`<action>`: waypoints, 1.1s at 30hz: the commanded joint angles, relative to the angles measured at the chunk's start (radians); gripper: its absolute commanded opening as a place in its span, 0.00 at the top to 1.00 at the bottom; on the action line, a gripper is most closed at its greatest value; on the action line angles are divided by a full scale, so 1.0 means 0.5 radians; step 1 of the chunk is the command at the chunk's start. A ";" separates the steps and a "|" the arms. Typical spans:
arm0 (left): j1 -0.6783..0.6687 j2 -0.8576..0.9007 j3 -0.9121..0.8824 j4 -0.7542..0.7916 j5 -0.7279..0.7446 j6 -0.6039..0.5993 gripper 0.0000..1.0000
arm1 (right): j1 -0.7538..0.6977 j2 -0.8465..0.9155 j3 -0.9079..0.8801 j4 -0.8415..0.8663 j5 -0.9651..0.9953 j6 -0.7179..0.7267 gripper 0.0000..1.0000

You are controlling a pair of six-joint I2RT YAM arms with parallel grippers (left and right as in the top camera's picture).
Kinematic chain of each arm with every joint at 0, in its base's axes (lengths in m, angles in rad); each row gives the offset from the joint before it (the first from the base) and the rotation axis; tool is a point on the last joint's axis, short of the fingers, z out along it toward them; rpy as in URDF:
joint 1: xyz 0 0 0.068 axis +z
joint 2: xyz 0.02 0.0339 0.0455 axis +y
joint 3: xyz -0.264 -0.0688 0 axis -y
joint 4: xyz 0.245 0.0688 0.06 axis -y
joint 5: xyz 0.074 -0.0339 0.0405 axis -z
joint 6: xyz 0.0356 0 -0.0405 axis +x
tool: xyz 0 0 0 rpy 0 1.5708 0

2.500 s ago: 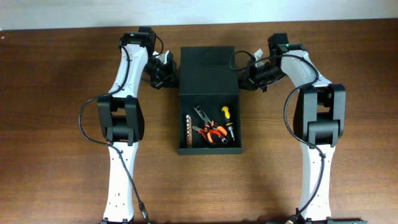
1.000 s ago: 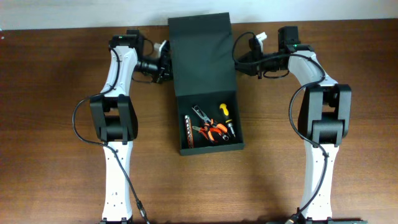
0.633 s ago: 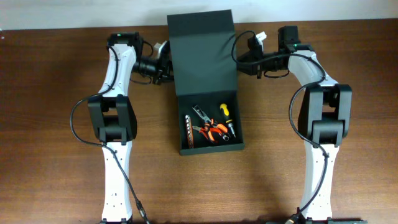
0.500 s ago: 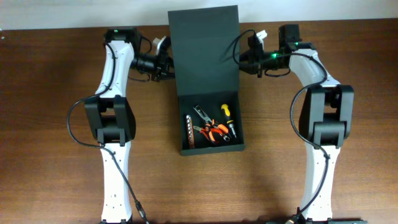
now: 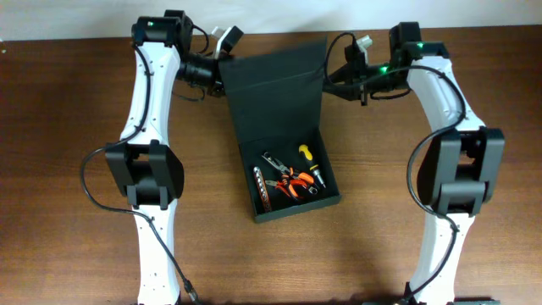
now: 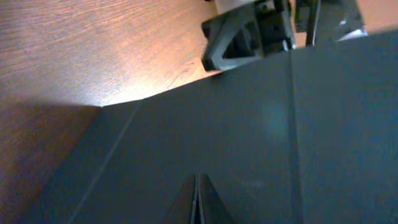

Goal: Pack container
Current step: 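Swing the lid forward with both grippers to close the box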

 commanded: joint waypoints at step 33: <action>-0.332 -0.628 -0.002 -0.002 -0.398 -0.492 0.98 | 0.011 -0.588 0.003 -0.824 0.663 -0.602 0.96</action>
